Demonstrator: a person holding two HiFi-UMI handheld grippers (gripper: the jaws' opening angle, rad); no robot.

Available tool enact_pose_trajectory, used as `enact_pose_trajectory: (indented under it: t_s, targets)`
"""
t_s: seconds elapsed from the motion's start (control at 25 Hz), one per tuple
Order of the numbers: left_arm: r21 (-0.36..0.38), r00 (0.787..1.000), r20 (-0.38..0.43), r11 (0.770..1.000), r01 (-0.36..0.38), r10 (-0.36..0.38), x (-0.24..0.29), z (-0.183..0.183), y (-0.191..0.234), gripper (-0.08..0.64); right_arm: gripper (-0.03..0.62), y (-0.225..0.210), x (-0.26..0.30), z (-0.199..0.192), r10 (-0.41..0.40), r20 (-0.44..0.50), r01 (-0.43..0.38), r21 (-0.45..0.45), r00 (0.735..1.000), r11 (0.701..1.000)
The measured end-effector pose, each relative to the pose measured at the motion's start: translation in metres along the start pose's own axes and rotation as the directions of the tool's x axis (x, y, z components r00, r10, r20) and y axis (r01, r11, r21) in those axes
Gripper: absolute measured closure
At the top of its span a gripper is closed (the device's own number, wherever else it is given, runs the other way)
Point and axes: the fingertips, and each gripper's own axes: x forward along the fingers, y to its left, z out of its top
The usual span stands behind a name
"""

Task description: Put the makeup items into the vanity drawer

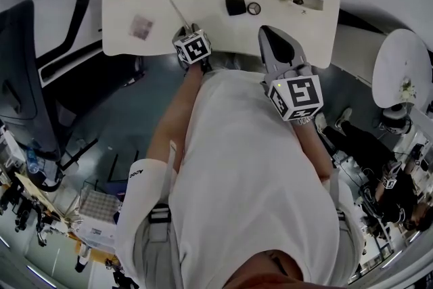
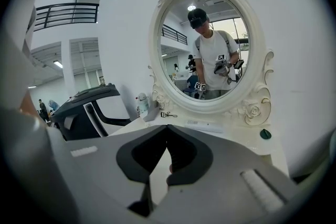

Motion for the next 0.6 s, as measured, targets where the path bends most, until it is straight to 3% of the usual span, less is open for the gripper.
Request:
enact_pose_trajectory:
  t_s: [0.24,0.48,0.6]
  targets:
    - [-0.022,0.999,-0.004,0.999,-0.033,0.033,-0.0001,-0.0015,0.0096,0.472,0.584,0.0011,0.0014,0.0002,-0.001,-0.003,0.001,-0.002,1.000,1.000]
    - [0.047,0.999,-0.010,0.998,-0.049,0.049,0.0009,-0.0018,0.0069,0.471,0.584,0.0037,0.0043,-0.0001,0.005,-0.002,-0.005,-0.004,1.000,1.000]
    - [0.047,0.999,-0.012,0.998,-0.042,0.043,0.0001,-0.0016,0.0068,0.472,0.584,0.0053,0.0041,0.0004,0.007,-0.002,-0.007,-0.004,1.000,1.000]
